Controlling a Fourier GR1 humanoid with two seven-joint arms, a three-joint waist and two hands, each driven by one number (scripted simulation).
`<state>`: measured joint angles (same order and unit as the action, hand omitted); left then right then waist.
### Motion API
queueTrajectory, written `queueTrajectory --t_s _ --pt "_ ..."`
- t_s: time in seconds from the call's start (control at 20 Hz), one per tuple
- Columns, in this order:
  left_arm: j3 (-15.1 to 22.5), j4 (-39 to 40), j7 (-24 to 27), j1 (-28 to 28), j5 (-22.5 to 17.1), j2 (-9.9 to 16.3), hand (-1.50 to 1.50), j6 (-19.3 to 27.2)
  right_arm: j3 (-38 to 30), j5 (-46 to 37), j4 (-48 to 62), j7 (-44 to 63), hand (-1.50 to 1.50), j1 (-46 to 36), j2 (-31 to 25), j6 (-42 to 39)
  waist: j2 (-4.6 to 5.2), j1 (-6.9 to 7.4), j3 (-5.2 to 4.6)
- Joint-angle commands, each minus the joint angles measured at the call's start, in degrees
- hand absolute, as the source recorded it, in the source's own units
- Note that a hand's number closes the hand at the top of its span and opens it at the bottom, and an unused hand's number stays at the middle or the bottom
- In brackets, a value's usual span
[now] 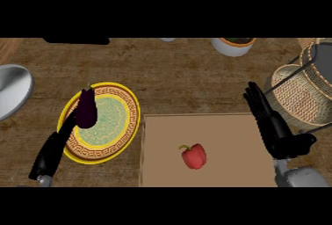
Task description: Pick the bell pepper from the tray and place it in the tiered basket
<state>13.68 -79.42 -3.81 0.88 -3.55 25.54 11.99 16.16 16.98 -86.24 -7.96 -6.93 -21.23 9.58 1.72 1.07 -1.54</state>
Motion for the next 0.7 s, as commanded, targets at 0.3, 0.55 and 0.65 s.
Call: queueTrajectory --t_s 0.3,0.55,0.65 --pt "-5.3 -0.82 2.03 -4.29 0.39 0.54 0.0 3.22 -6.91 3.35 -15.27 -9.87 1.5 -0.73 15.53 14.37 -5.86 -8.04 4.25" --pt "-7.34 -2.19 0.92 -8.34 0.19 1.67 0.0 2.96 0.53 -20.13 -10.79 0.29 -1.5 16.59 7.45 32.28 -2.13 -3.63 1.4" --pt "-6.26 -1.94 0.18 -9.94 1.61 -0.35 0.0 4.16 5.65 -25.0 -17.43 0.09 -1.5 24.01 6.66 33.76 -1.99 -3.07 1.44"
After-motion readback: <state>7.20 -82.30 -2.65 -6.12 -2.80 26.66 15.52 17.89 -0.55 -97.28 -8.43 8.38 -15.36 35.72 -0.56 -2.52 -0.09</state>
